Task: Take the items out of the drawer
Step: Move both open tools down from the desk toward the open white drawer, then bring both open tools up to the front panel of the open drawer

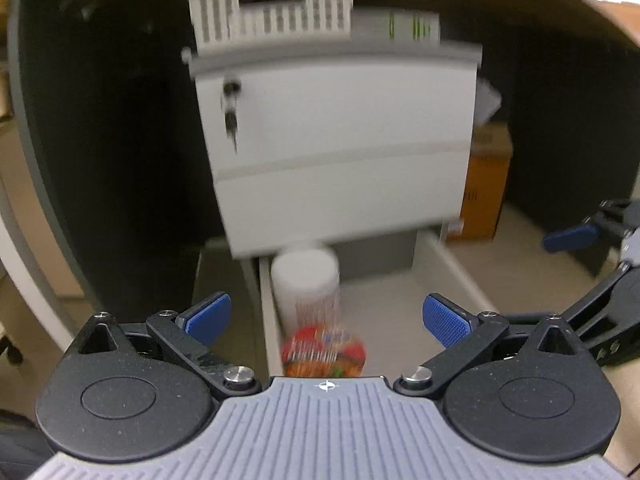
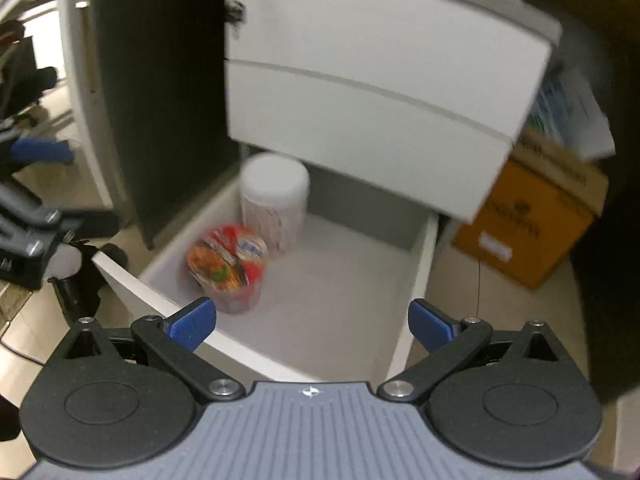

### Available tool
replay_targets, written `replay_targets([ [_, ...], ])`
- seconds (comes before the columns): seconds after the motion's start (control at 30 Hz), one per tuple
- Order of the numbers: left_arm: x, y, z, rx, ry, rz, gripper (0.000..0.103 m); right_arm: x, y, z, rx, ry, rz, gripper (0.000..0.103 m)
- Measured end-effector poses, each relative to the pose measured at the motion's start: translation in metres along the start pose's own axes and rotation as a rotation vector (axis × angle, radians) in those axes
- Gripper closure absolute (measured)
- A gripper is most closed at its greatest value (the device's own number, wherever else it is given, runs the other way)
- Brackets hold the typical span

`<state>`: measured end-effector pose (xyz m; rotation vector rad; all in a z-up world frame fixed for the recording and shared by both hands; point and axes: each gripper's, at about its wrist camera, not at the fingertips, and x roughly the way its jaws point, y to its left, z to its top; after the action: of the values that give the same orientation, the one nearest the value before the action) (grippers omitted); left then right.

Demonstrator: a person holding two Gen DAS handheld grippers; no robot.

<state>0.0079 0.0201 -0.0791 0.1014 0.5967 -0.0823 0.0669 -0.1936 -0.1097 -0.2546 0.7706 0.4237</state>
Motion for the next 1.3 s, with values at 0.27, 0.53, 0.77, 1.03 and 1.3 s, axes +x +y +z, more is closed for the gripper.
replay_targets([
  [0.27,0.030,0.008,-0.015,-0.062,0.200,-0.009,0.000,0.022,-0.023,-0.014,0.151,0.140,-0.063,0.000],
  [0.53,0.050,0.012,-0.028,-0.115,0.308,-0.016,0.000,0.043,-0.030,-0.034,0.320,0.271,-0.047,0.000],
  [0.77,0.063,0.008,-0.037,-0.122,0.386,-0.044,0.000,0.057,-0.021,-0.041,0.332,0.364,0.007,0.000],
  [1.03,0.079,0.000,-0.049,-0.099,0.453,-0.080,0.002,0.074,-0.026,-0.054,0.420,0.420,-0.017,0.000],
  [1.3,0.097,0.006,-0.058,-0.170,0.501,-0.061,0.012,0.093,-0.022,-0.058,0.419,0.437,-0.040,0.001],
])
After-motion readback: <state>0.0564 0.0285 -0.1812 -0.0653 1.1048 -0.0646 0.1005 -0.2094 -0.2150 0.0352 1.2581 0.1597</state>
